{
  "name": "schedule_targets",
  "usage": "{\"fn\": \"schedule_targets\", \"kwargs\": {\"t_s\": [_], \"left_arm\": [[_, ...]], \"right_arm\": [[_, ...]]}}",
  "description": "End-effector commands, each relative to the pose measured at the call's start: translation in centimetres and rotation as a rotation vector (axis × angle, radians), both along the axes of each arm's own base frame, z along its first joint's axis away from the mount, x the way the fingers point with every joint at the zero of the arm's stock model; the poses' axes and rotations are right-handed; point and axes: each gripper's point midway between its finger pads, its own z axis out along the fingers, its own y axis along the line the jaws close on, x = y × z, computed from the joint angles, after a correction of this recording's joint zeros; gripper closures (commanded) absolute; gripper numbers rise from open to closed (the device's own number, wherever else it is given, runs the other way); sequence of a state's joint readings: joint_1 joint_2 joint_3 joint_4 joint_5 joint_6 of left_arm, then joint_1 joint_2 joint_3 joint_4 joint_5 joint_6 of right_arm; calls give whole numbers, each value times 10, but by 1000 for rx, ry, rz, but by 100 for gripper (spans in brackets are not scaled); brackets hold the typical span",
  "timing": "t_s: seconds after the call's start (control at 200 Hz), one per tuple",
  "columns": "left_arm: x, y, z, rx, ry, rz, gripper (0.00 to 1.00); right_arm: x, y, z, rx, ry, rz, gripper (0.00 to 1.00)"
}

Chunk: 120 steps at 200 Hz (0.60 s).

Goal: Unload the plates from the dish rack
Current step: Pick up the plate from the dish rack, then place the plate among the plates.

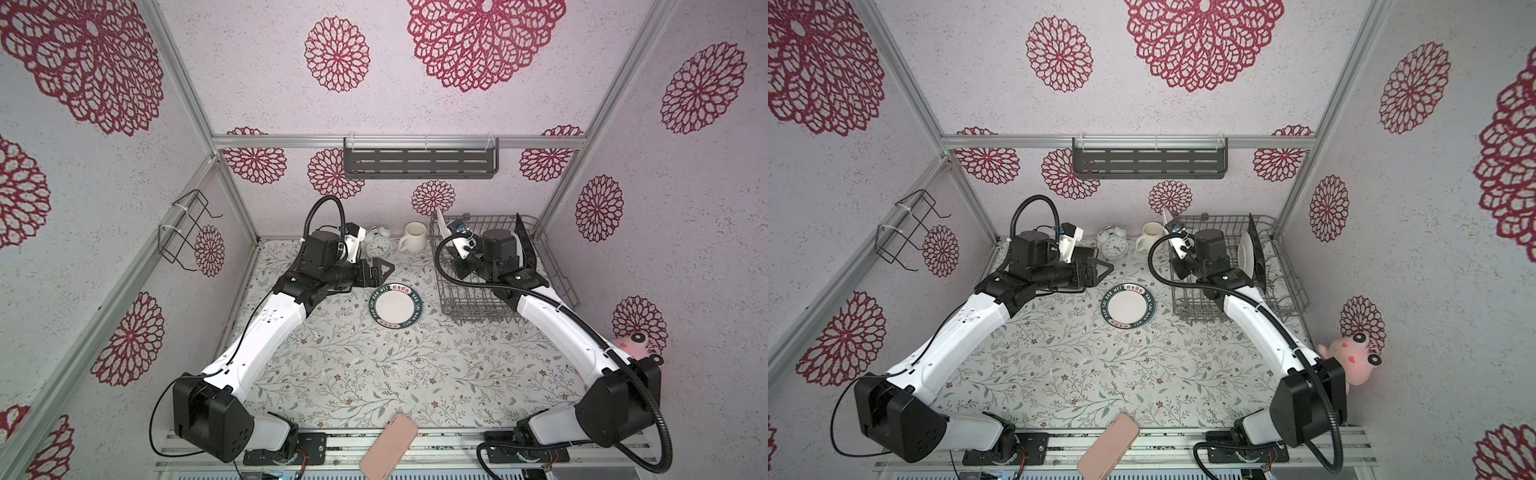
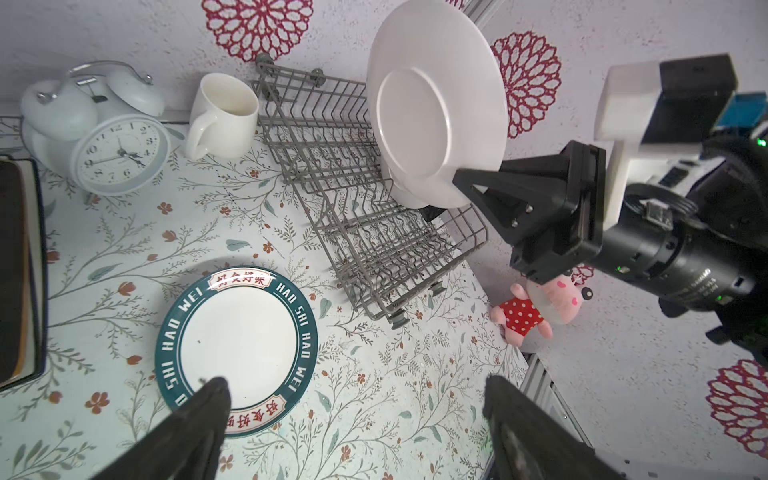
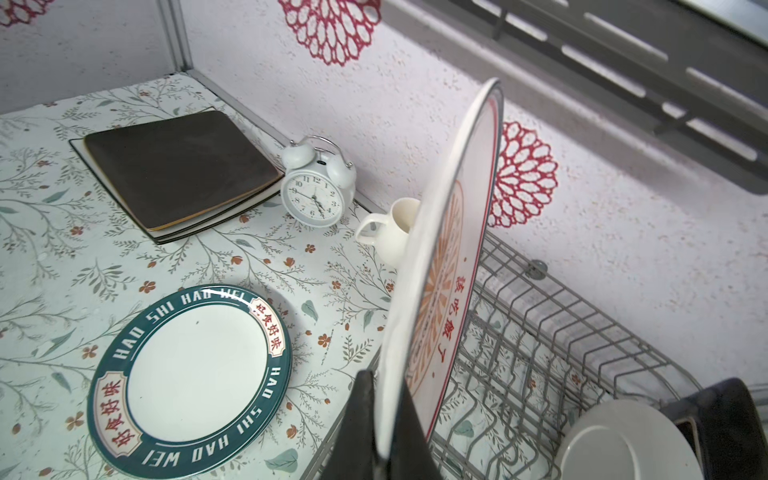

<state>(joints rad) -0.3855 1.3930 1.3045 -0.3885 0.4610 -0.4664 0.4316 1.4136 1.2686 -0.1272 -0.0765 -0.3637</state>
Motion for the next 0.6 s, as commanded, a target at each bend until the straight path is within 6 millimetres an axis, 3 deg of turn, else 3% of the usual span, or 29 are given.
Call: {"fn": "schedule_targets", "kwargs": {"t_s": [0.0,0.275,0.595], "left_arm": [[3,10,24,-48,-70,25,3],[1,13,32,-75,-76,35,3],[-4,29,49,-146,-101,82,3]], "right_arm": [[-18,19,57,-8,-223,65,100],[-54,81,48,-232,-376,200,100],[-63,114,37,-462,-522,210,100]]}}
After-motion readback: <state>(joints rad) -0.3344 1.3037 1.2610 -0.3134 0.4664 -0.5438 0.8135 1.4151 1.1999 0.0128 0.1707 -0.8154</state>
